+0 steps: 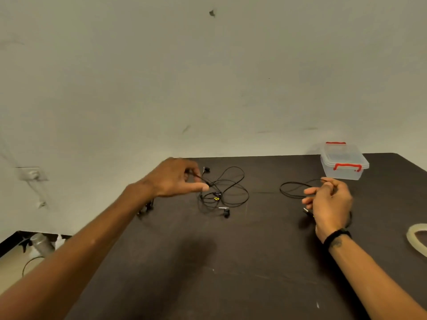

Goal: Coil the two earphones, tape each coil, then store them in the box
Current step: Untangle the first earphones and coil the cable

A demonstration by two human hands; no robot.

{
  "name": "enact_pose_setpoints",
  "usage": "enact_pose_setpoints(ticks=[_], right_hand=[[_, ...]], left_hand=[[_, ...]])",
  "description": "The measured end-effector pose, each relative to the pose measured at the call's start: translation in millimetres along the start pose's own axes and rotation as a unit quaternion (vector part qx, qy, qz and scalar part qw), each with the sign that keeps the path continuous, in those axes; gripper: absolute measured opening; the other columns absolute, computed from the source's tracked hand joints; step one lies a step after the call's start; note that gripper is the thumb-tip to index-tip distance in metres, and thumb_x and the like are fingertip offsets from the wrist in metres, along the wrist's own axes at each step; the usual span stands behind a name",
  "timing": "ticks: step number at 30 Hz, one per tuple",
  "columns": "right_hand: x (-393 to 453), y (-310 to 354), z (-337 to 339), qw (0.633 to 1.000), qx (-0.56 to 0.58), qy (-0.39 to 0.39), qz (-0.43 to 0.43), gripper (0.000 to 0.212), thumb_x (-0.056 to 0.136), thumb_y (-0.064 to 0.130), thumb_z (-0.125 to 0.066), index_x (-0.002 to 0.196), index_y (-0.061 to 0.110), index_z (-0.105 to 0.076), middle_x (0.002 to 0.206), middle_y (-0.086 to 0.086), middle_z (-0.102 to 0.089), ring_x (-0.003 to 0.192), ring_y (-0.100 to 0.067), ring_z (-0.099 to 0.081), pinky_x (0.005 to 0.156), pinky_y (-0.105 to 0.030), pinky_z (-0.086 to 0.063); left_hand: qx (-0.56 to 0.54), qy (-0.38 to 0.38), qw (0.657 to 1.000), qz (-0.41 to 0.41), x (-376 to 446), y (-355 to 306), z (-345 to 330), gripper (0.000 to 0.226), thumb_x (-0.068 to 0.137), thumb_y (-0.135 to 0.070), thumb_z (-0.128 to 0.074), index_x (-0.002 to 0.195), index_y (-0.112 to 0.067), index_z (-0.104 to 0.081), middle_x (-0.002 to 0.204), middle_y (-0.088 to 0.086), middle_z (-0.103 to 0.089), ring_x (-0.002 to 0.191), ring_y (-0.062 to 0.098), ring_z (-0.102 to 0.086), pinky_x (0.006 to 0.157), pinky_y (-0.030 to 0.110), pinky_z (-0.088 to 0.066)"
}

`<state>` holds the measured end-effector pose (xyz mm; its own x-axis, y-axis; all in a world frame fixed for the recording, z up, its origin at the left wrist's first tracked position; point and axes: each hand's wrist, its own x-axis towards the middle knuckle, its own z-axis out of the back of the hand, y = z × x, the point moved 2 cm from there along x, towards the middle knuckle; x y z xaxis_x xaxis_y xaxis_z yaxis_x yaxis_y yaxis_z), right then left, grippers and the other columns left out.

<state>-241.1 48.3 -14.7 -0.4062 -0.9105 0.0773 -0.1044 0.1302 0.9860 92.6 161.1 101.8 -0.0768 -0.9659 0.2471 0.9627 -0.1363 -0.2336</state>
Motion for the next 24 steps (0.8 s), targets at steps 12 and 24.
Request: enact_pose_setpoints(ticks=[12, 24], right_hand=[[-118, 33, -28, 0.85, -0.141, 0.232, 0.452, 0.014, 0.099, 0.036, -0.066, 0.105, 0.023, -0.068, 0.081, 0.016, -0.061, 0.065, -0.005, -0.059, 0.059, -0.025, -0.05], [-116, 19, -35, 0.865, -0.146, 0.309, 0.367, 0.008, 0.1, 0.018, -0.07, 0.105, 0.019, -0.076, 0.089, 0.014, -0.073, 0.082, -0.006, -0.071, 0.072, -0.025, -0.059]], left_hand=[[-0.244, -0.036, 0.969, -0.013, -19, -51, -61, 0.03, 0.1, -0.048, -0.062, 0.088, -0.021, -0.07, 0.072, -0.005, -0.064, 0.061, 0.003, -0.049, 0.059, 0.019, -0.038], [-0.288, -0.04, 0.953, 0.085, -38, -39, -80, 0.042, 0.1, -0.055, -0.057, 0.079, -0.023, -0.072, 0.057, -0.008, -0.057, 0.051, 0.006, -0.046, 0.056, 0.025, -0.038]])
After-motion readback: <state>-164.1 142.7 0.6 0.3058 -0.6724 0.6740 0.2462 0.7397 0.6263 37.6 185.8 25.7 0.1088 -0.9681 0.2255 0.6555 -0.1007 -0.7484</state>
